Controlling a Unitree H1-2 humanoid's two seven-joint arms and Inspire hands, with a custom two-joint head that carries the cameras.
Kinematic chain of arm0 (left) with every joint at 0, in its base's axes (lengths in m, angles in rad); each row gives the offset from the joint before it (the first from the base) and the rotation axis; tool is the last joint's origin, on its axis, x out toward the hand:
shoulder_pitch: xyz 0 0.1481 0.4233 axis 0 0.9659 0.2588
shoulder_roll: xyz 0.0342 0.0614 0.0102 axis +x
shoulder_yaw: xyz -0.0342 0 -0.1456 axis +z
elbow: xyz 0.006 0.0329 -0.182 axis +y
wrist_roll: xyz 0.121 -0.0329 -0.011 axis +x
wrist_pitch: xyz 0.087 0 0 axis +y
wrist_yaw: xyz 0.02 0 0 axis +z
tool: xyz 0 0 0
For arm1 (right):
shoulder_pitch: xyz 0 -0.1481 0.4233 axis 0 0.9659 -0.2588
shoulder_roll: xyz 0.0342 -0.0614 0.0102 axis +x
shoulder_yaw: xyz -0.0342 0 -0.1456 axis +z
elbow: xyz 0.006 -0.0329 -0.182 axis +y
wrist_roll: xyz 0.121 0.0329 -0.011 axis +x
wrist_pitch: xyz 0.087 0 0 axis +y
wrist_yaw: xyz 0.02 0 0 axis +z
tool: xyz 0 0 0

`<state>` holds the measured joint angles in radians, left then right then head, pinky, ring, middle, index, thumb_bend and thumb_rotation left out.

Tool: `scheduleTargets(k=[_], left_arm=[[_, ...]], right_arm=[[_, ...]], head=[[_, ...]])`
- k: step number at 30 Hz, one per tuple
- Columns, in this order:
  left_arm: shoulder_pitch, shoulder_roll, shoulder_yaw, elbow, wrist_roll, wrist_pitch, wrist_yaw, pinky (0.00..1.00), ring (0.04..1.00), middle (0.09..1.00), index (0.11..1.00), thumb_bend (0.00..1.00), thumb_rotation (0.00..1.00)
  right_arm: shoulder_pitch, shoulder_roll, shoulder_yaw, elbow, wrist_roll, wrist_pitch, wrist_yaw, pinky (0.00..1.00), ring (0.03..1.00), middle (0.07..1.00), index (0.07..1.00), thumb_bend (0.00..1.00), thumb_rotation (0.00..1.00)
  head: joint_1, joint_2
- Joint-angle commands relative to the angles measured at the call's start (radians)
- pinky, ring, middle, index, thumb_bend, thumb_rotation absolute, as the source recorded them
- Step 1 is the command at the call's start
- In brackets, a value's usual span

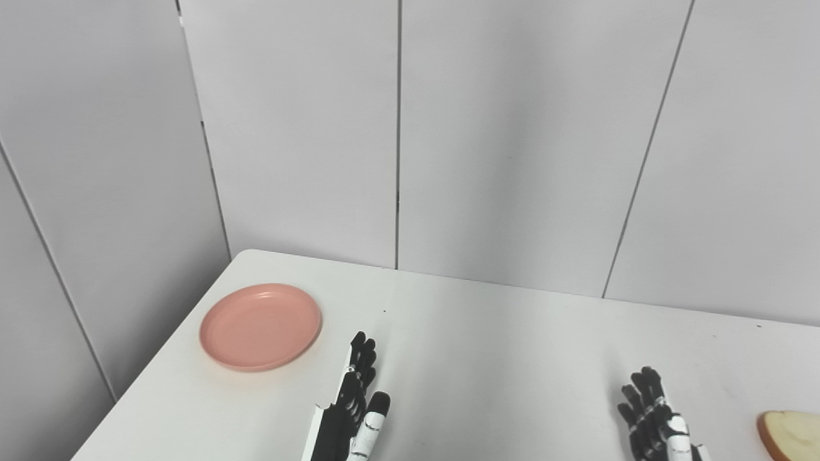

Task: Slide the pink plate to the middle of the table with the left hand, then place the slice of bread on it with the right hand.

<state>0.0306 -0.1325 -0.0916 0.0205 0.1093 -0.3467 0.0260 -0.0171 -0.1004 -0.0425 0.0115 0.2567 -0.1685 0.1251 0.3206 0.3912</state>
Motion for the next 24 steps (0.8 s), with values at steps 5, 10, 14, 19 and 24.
scheduleTargets(k=[5, 10, 14, 19, 24], left_arm=[[0.007, -0.039, -0.025, 0.118, -0.008, -0.014, 0.009, 1.0, 1.0, 1.0, 1.0, 0.63, 0.83], [0.016, -0.032, -0.023, 0.058, -0.032, 0.032, -0.005, 1.0, 1.0, 1.0, 1.0, 0.66, 0.85], [0.013, -0.022, -0.016, 0.017, -0.055, 0.072, -0.011, 1.0, 1.0, 1.0, 1.0, 0.67, 0.84], [0.006, -0.012, -0.012, -0.006, -0.064, 0.109, -0.008, 1.0, 1.0, 1.0, 1.0, 0.68, 0.83], [0.005, -0.008, -0.011, -0.031, -0.058, 0.148, -0.004, 1.0, 1.0, 1.0, 1.0, 0.71, 0.83]], right_arm=[[0.115, 0.012, -0.007, 0.081, -0.002, -0.034, 0.016, 1.0, 1.0, 1.0, 1.0, 0.59, 1.0], [0.126, 0.023, -0.003, 0.035, -0.023, -0.011, 0.003, 1.0, 0.991, 1.0, 0.996, 0.65, 1.0], [0.134, 0.027, 0.0, 0.015, -0.035, -0.005, 0.0, 1.0, 0.978, 0.997, 0.982, 0.69, 1.0], [0.132, 0.025, -0.003, 0.008, -0.036, 0.001, -0.001, 1.0, 0.96, 0.982, 0.955, 0.75, 1.0], [0.129, 0.022, -0.009, -0.001, -0.03, 0.008, -0.003, 0.96, 0.928, 0.96, 0.934, 0.77, 1.0]], head=[[-0.018, 0.056], [-0.068, 0.136], [-0.08, 0.155], [-0.087, 0.173], [-0.1, 0.197]])
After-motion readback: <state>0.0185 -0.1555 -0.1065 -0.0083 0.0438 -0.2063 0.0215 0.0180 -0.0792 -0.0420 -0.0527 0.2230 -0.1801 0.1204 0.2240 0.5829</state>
